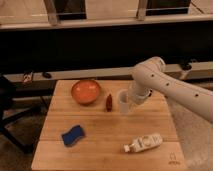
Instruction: Pick up the ceramic cup
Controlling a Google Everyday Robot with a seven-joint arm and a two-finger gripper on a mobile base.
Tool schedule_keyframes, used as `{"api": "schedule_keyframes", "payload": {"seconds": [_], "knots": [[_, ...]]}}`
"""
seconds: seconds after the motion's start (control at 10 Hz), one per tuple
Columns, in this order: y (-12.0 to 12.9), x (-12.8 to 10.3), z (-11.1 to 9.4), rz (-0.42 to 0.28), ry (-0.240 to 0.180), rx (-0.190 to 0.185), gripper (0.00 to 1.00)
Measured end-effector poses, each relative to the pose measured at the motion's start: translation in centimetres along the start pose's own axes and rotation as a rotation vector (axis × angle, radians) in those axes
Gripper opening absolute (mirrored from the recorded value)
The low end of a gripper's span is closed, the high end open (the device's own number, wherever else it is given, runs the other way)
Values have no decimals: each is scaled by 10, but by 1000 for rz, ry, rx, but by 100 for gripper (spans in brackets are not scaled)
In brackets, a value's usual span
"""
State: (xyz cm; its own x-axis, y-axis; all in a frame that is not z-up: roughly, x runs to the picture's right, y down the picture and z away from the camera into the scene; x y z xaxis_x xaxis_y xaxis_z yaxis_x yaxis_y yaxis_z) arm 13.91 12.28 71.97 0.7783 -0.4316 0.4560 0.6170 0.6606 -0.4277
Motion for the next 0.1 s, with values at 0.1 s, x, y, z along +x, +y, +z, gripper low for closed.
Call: {"api": "schedule_keyframes", "payload": {"seconds": [0.1], "knots": [[0,-1,-1,-6,-1,0,0]]}}
